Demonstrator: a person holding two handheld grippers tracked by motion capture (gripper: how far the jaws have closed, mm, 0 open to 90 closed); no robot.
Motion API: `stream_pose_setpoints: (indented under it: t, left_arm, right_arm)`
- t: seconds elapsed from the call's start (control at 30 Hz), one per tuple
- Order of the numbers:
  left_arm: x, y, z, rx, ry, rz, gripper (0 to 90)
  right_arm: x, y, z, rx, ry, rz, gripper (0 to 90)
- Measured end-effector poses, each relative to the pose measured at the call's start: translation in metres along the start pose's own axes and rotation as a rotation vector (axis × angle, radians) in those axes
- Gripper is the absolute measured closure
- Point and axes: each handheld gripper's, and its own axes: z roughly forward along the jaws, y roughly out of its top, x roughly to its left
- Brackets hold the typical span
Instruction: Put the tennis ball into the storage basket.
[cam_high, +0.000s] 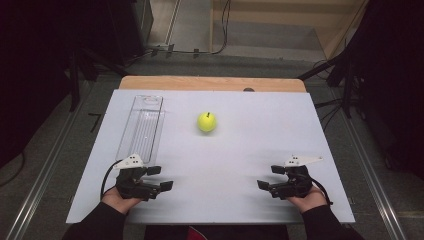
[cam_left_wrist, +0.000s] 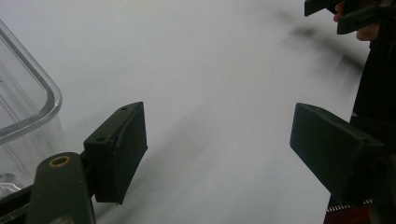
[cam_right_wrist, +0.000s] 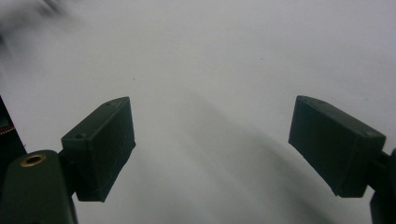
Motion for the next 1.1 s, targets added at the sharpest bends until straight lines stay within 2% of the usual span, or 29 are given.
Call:
stream_pose_setpoints:
  t: [0.87, 0.97, 1.0, 1.1]
  left_arm:
    - [0.0002, 0.0001, 0.0009, -0.001, 0.009, -0.011, 19.8]
    - [0.0005, 0.0010, 0.0007, -0.002, 0.010, -0.021, 19.9]
    - [0.0004, 0.0031, 0.0011, -0.003, 0.009, -0.044, 19.9]
    - [-0.0011, 0.0055, 0.0007, -0.006, 0.005, -0.049, 19.9]
  right_arm:
    - [-0.0002, 0.0010, 0.0013, 0.000, -0.011, -0.003, 12.7]
    - [0.0001, 0.0010, 0.0015, 0.003, -0.011, -0.005, 12.7]
    - [-0.0001, 0.0010, 0.0014, 0.002, -0.011, -0.004, 12.7]
    - [-0.0010, 0.0009, 0.0011, 0.000, -0.014, -0.003, 12.7]
